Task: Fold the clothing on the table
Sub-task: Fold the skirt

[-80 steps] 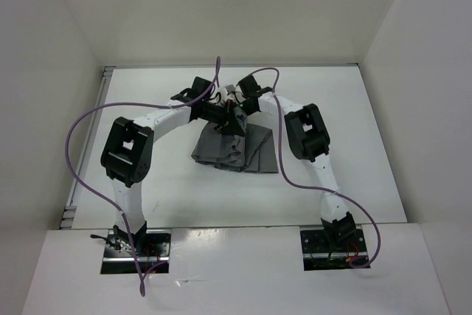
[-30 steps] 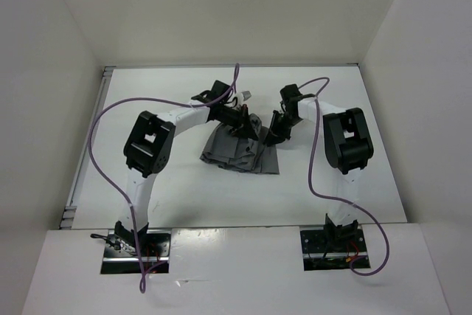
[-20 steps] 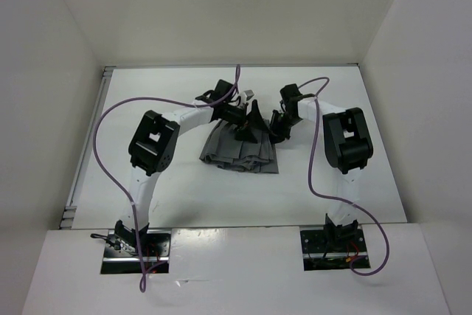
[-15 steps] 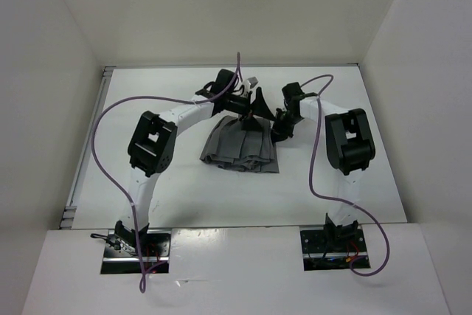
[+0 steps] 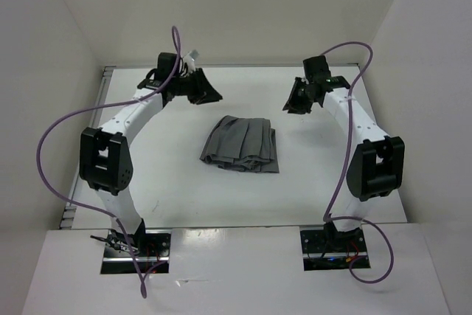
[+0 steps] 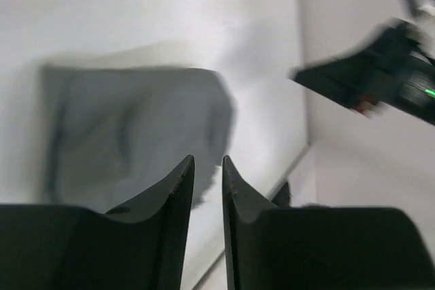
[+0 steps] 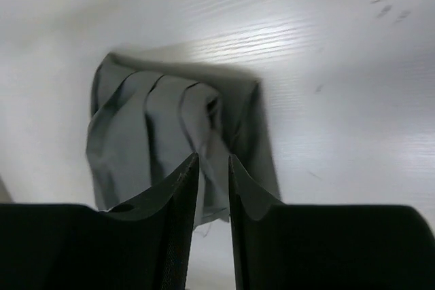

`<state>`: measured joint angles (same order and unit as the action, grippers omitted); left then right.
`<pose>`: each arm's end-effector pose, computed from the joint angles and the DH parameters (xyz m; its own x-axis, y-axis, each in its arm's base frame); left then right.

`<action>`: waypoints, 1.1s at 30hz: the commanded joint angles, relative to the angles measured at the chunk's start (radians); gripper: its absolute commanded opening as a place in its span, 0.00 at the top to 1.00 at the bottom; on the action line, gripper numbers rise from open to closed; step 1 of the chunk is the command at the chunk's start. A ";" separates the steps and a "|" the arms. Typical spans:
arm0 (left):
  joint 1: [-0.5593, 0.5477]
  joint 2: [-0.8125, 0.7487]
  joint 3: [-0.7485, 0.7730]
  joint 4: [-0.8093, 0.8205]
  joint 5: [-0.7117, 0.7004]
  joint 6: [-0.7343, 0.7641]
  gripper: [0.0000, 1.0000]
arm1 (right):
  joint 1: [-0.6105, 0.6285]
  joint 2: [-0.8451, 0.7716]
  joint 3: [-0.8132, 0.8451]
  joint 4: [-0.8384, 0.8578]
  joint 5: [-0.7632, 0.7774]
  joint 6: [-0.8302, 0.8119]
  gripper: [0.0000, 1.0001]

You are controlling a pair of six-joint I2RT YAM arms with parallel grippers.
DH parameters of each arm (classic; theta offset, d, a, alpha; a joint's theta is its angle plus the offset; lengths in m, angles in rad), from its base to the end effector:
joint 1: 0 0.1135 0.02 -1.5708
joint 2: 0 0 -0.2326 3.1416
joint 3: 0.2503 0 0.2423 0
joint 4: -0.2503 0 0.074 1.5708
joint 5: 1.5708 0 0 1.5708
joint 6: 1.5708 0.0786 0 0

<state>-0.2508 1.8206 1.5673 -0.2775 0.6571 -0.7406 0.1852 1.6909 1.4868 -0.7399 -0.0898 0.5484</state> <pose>0.4117 -0.1550 0.2692 -0.8388 -0.3366 -0.4279 0.1908 0.5544 -0.8101 0.3715 0.0768 0.2323 -0.8019 0.3780 -0.4627 0.2144 0.9049 0.3678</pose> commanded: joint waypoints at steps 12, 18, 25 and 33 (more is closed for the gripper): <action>-0.027 0.151 -0.156 0.029 -0.237 0.067 0.79 | 0.065 0.268 0.021 0.260 -0.443 0.002 0.76; -0.056 0.128 -0.226 0.054 -0.169 0.056 0.79 | 0.065 0.257 -0.140 0.228 -0.364 -0.016 0.76; -0.076 0.043 -0.257 0.054 -0.114 0.037 0.79 | 0.065 0.257 -0.211 0.146 -0.259 -0.016 0.77; -0.096 0.034 -0.257 0.034 -0.094 0.037 0.77 | 0.117 0.081 0.013 0.050 -0.272 -0.016 0.77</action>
<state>-0.3397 1.8866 1.3071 -0.2531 0.5297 -0.6899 0.2680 1.8927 1.3441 -0.6556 -0.3698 0.5488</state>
